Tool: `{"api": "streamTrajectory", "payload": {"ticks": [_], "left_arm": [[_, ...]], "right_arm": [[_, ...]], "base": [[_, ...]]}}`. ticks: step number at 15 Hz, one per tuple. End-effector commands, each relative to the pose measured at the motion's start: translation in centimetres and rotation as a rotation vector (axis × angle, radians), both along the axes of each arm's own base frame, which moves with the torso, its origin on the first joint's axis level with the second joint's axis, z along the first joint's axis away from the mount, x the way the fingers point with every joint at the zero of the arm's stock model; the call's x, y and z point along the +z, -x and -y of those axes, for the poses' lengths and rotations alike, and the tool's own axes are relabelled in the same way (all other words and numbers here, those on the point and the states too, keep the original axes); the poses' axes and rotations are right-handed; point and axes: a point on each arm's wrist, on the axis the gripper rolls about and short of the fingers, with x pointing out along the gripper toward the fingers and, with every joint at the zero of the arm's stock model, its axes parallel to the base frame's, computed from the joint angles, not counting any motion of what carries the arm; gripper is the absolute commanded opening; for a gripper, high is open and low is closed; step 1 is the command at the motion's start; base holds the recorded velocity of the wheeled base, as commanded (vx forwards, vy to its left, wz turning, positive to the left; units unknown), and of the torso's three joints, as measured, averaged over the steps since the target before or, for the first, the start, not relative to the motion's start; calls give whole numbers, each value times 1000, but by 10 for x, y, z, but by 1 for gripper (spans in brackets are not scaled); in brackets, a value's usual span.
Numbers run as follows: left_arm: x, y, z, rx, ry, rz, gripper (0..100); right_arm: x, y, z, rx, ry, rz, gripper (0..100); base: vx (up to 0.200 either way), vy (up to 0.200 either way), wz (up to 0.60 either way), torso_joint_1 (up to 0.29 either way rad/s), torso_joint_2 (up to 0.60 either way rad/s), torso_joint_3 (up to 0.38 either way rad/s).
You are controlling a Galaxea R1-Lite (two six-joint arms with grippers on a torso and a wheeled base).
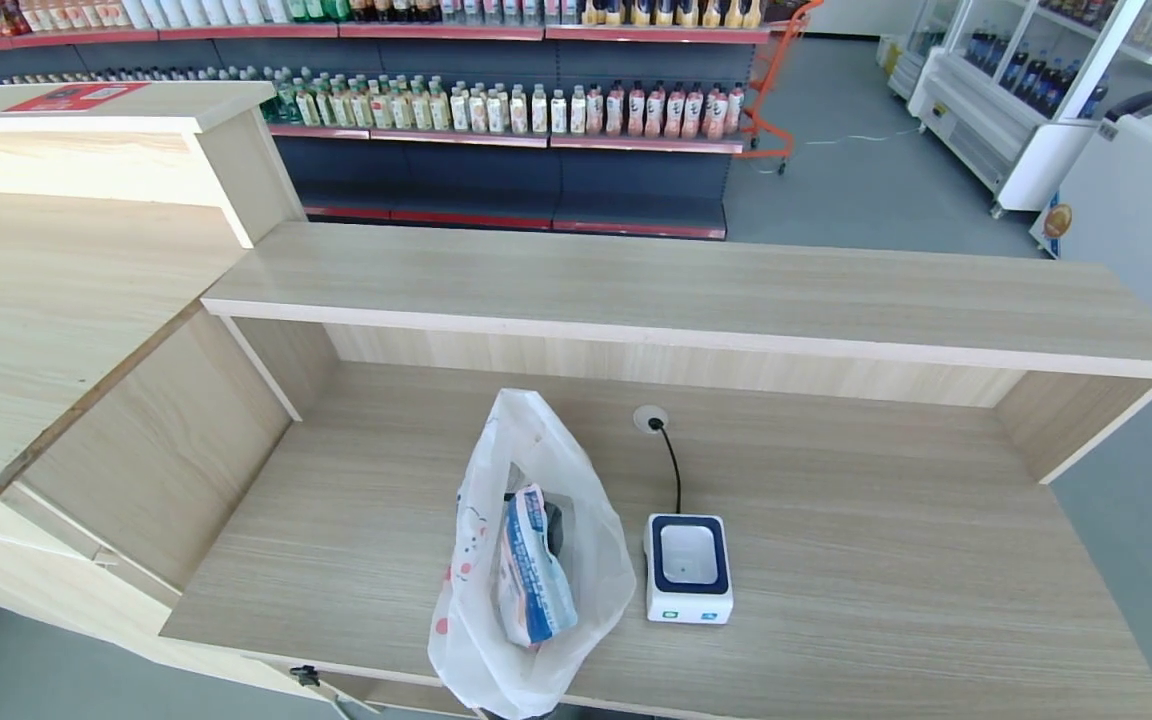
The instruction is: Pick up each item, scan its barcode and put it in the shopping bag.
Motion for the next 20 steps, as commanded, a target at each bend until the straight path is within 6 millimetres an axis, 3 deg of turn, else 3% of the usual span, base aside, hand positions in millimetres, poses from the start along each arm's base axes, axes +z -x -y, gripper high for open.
{"api": "streamTrajectory", "payload": {"ticks": [1, 6, 10, 20], "left_arm": [[0, 0, 0, 0, 2, 0, 100], [0, 0, 0, 0, 0, -1, 100], [0, 0, 0, 0, -1, 1, 100], [0, 0, 0, 0, 2, 0, 100]], "right_arm": [[0, 0, 0, -1, -1, -4, 0], [0, 0, 0, -1, 1, -5, 0], [0, 0, 0, -1, -1, -5, 0], [0, 0, 0, -1, -2, -4, 0]], "base": [[0, 0, 0, 0, 0, 0], [0, 0, 0, 0, 0, 0], [200, 200, 0, 1, 1, 0], [0, 0, 0, 0, 0, 0]]}}
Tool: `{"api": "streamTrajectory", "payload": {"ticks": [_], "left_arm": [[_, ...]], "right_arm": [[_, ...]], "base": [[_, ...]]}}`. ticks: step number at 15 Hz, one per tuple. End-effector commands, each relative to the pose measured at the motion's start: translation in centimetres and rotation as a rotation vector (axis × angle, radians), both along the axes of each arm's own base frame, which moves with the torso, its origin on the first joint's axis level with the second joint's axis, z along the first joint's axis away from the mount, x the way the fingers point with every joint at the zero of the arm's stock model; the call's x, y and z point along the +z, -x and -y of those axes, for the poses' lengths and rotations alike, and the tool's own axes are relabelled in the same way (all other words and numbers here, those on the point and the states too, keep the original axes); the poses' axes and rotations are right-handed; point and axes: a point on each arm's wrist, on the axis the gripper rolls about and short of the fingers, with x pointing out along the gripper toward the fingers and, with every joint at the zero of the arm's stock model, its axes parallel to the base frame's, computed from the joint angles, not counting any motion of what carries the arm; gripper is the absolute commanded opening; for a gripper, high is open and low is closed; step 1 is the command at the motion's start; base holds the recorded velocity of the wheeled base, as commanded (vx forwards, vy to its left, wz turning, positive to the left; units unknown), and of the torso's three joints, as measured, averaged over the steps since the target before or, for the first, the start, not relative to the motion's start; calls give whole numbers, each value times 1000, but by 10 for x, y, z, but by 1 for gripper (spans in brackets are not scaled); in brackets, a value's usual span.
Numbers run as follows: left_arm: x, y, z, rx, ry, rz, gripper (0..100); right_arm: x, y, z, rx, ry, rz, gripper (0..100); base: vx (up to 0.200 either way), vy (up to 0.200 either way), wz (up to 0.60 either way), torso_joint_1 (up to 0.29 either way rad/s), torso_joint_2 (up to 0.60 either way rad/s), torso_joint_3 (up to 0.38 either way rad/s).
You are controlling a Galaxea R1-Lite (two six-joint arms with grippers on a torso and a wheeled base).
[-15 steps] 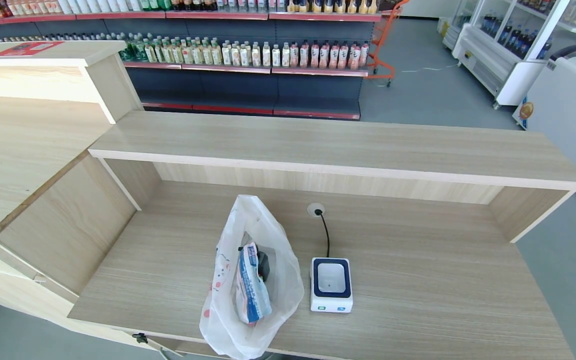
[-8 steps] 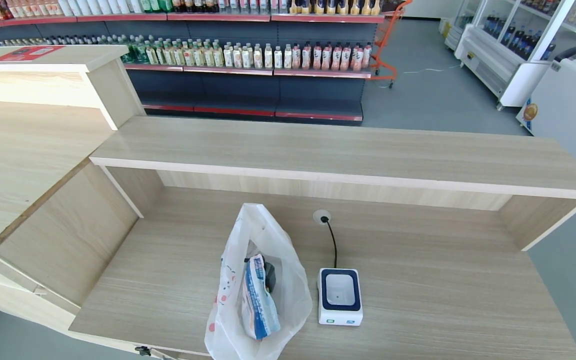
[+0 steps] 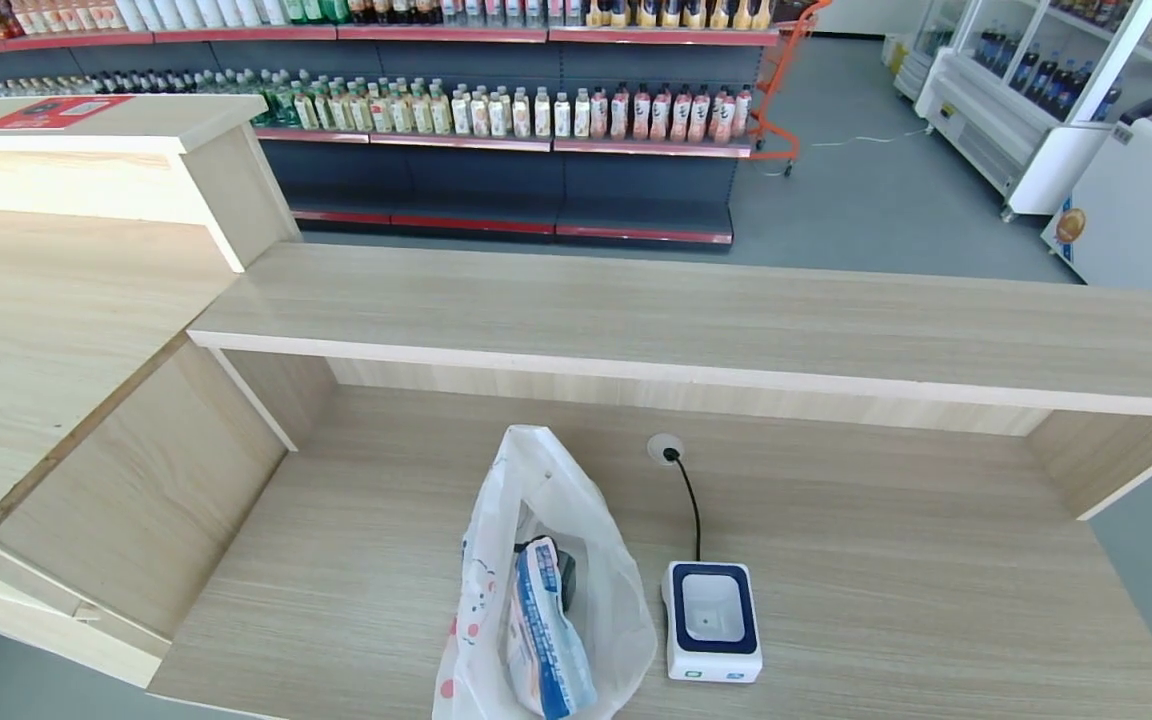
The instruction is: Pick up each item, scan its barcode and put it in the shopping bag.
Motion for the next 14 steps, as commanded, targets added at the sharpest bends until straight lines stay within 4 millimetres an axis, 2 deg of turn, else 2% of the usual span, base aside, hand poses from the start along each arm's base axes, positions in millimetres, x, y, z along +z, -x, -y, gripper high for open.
{"api": "streamTrajectory", "payload": {"ticks": [1, 14], "left_arm": [[0, 0, 0, 0, 0, 1, 100], [0, 0, 0, 0, 0, 1, 100]], "right_arm": [[0, 0, 0, 0, 0, -2, 0], [0, 0, 0, 0, 0, -2, 0]], "base": [[0, 0, 0, 0, 0, 0], [0, 0, 0, 0, 0, 0]]}}
